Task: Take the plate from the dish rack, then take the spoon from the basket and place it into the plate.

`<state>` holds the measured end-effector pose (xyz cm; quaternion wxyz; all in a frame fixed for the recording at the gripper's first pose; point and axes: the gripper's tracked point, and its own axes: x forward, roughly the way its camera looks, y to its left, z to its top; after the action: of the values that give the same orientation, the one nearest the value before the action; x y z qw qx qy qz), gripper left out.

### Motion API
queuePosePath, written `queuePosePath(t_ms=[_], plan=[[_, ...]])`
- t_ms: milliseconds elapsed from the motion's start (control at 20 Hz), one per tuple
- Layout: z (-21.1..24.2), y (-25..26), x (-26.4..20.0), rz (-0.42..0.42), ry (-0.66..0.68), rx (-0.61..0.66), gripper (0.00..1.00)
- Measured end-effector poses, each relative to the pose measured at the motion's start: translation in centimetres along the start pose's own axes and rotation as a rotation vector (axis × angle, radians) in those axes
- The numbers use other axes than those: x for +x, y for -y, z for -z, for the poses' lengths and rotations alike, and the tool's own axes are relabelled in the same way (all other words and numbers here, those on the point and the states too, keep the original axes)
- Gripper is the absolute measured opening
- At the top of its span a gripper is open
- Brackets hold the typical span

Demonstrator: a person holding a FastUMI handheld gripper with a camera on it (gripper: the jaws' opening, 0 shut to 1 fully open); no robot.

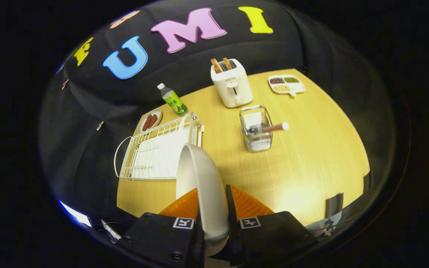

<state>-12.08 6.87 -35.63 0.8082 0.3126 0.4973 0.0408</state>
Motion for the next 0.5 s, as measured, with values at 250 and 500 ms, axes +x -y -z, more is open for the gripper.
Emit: queuePosePath(t_ms=[250,500], plan=[[5.0,3.1,4.7,-0.091,-0.091,0.153,0.29],[6.8,4.1,6.9,-0.119,-0.127,0.17,0.31]])
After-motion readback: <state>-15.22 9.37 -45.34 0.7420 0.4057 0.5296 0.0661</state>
